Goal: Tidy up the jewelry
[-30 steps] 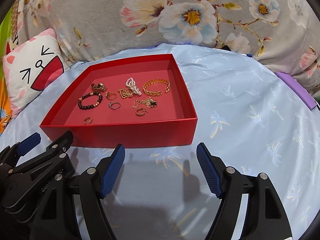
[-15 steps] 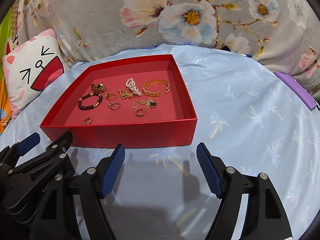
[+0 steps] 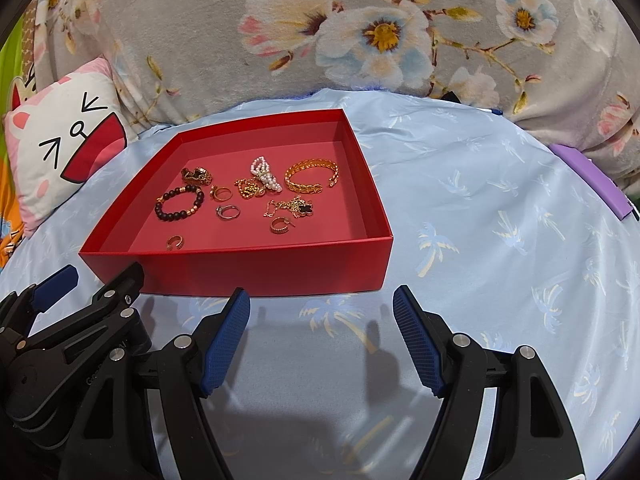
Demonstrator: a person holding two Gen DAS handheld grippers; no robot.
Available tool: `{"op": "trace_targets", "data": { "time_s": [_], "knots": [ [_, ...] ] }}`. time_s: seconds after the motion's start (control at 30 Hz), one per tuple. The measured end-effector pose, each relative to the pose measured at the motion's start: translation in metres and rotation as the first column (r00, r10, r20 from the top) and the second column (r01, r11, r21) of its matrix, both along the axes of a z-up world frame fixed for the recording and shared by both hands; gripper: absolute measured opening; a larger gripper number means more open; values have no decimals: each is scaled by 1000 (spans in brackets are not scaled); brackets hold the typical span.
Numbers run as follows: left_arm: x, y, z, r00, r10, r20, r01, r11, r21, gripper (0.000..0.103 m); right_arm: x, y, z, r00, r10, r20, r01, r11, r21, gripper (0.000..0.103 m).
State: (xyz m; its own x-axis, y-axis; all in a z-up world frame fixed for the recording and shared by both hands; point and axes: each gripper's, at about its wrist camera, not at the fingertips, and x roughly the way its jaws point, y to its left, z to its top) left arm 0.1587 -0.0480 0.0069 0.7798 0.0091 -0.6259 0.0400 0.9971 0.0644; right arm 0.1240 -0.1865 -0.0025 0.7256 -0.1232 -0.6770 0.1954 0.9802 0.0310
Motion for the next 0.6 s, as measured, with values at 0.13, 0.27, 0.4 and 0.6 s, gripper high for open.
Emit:
{"op": "trace_targets", "data": {
  "time_s": [0.13,0.27,0.4,0.6],
  "knots": [
    [0,-1,0,1000,1,1,-1,1000,3,72,0,0,0,1000,-1,0,1,1000,-1,73],
    [0,-2,0,1000,0,2,0,1000,4,72,0,0,0,1000,-1,0,1,1000,-1,73],
    [-1,-2,0,1000,0,2,0,1000,4,72,0,0,0,1000,-1,0,1,1000,-1,73],
    [-1,-2,0,1000,0,3,0,1000,3,72,0,0,0,1000,-1,0,1,1000,-1,73]
  ]
}}
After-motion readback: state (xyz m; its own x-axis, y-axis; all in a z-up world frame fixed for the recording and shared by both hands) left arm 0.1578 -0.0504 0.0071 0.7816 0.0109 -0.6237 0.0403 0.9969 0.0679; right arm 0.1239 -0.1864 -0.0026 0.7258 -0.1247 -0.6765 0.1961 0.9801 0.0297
